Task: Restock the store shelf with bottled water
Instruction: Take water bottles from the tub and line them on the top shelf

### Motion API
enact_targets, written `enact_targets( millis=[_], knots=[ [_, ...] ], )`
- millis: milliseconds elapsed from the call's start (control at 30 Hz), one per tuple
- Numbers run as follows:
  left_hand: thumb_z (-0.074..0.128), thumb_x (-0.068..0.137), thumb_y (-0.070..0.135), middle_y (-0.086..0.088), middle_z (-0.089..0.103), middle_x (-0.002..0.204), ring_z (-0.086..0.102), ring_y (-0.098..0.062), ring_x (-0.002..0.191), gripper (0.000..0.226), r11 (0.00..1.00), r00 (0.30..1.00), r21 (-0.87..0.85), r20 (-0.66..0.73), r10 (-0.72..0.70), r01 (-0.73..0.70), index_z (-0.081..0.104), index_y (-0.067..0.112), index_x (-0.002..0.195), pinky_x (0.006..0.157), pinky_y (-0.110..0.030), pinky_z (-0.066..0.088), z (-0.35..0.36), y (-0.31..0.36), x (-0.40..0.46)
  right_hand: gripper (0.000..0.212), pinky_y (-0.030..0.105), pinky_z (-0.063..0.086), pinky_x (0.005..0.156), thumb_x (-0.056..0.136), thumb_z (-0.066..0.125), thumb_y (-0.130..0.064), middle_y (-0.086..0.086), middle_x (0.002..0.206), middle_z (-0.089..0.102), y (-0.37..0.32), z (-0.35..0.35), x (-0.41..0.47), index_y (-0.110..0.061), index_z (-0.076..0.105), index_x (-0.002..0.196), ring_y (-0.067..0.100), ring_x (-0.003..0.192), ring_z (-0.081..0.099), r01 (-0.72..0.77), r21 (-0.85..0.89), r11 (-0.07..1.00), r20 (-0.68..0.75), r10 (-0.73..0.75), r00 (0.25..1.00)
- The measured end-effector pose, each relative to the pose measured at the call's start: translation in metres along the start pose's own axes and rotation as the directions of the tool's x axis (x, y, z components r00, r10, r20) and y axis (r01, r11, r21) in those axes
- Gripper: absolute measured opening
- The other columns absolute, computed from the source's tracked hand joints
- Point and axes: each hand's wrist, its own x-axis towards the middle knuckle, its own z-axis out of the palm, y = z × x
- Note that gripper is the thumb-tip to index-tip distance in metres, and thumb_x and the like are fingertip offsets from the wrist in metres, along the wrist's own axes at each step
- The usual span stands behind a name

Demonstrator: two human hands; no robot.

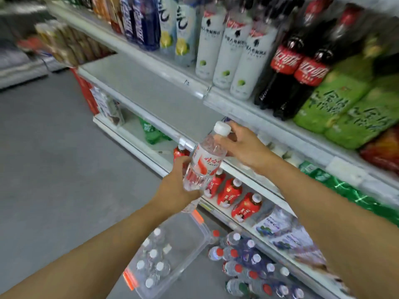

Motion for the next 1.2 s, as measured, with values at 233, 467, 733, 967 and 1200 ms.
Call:
enact_targets(
  millis=[233, 467, 733, 967, 1200],
  knots=[
    [0.079, 0.071, 0.025, 0.001, 0.061, 0.114, 0.061, -0.025, 0.098, 0.072, 0.992, 0.988, 0.048, -0.098, 0.119, -0.114, 0.026, 0.03, 0.12, 0.083, -0.043, 0.051, -0.03, 0.088, -0.015, 0.014, 0.042, 0.05, 0.09, 0.093, 0.057, -0.021, 0.0, 0.095, 0.064, -0.095, -0.041, -0.033, -0.018, 0.052, 0.106, 0.012, 0.091, 0.061, 0.087, -0.103, 0.991, -0.121, -0.1, 0.988],
    [0.078, 0.074, 0.023, 0.002, 0.061, 0.115, 0.058, -0.021, 0.104, 0.069, 0.965, 0.962, 0.007, -0.067, 0.263, -0.263, 0.026, 0.036, 0.118, 0.09, -0.045, 0.049, -0.052, 0.18, -0.032, 0.012, 0.01, 0.043, 0.067, 0.095, 0.053, -0.025, -0.014, 0.093, 0.058, -0.173, -0.098, -0.086, -0.021, 0.05, 0.107, -0.007, 0.083, 0.055, 0.116, -0.192, 0.974, -0.268, -0.166, 0.949],
    [0.08, 0.07, 0.028, 0.005, 0.064, 0.108, 0.063, -0.019, 0.097, 0.064, 0.902, 0.904, -0.061, -0.016, 0.427, -0.427, 0.029, 0.042, 0.108, 0.086, -0.046, 0.05, -0.058, 0.303, -0.045, 0.036, 0.023, 0.048, 0.079, 0.096, 0.05, -0.038, -0.004, 0.116, 0.058, -0.243, -0.18, -0.162, -0.021, 0.048, 0.127, 0.012, 0.107, 0.056, 0.05, -0.263, 0.964, -0.47, -0.173, 0.865],
    [0.077, 0.074, 0.022, 0.005, 0.062, 0.096, 0.062, -0.014, 0.089, 0.064, 0.839, 0.842, -0.128, 0.045, 0.538, -0.529, 0.03, 0.038, 0.114, 0.082, -0.033, 0.05, -0.05, 0.406, -0.051, 0.06, 0.028, 0.033, 0.101, 0.089, 0.063, -0.036, 0.001, 0.141, 0.043, -0.263, -0.258, -0.237, -0.018, 0.037, 0.14, 0.016, 0.129, 0.041, -0.194, -0.491, 0.849, -0.668, -0.225, 0.709],
    [0.075, 0.078, 0.023, 0.017, 0.057, 0.089, 0.058, -0.003, 0.082, 0.058, 0.751, 0.756, -0.176, 0.047, 0.652, -0.637, 0.033, 0.036, 0.114, 0.073, -0.031, 0.048, -0.025, 0.504, -0.049, 0.064, 0.037, 0.023, 0.111, 0.089, 0.063, -0.034, 0.004, 0.145, 0.032, -0.262, -0.343, -0.271, -0.017, 0.032, 0.142, 0.021, 0.137, 0.02, -0.387, -0.576, 0.72, -0.756, -0.288, 0.588]
  ],
)
